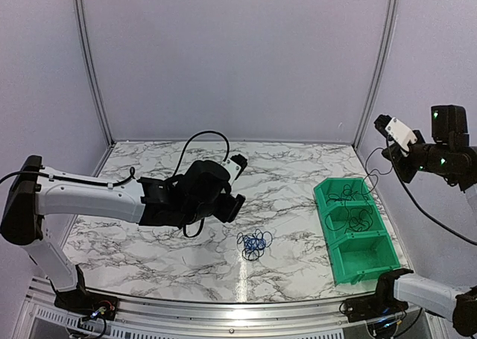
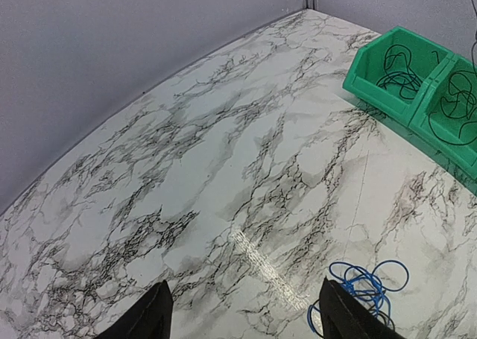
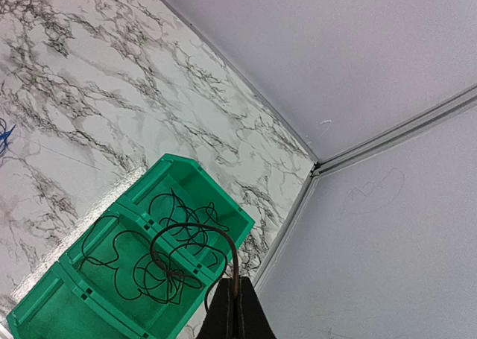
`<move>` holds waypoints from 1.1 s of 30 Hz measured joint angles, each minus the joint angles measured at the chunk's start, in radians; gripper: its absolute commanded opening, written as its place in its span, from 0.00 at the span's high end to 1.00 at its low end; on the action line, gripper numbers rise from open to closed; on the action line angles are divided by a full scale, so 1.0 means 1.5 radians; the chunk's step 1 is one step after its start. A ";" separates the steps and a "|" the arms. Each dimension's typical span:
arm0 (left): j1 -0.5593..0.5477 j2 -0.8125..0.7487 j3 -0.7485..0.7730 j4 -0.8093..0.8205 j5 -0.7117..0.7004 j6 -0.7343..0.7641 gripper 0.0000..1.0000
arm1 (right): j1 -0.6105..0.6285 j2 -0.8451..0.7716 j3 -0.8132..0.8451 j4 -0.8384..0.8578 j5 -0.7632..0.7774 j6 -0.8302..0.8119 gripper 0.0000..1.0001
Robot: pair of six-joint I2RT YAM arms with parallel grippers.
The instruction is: Untangle the cables
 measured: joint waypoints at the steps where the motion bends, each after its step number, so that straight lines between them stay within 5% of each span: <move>1: -0.001 0.000 0.000 -0.002 0.000 0.000 0.30 | -0.001 0.001 0.000 0.007 0.008 0.003 1.00; 18: -0.009 0.000 0.000 -0.010 -0.001 0.003 0.30 | -0.009 0.004 -0.004 0.048 0.099 0.011 1.00; 33: -0.012 0.000 0.000 -0.019 -0.002 0.004 0.30 | -0.011 0.027 -0.236 0.064 0.049 0.014 1.00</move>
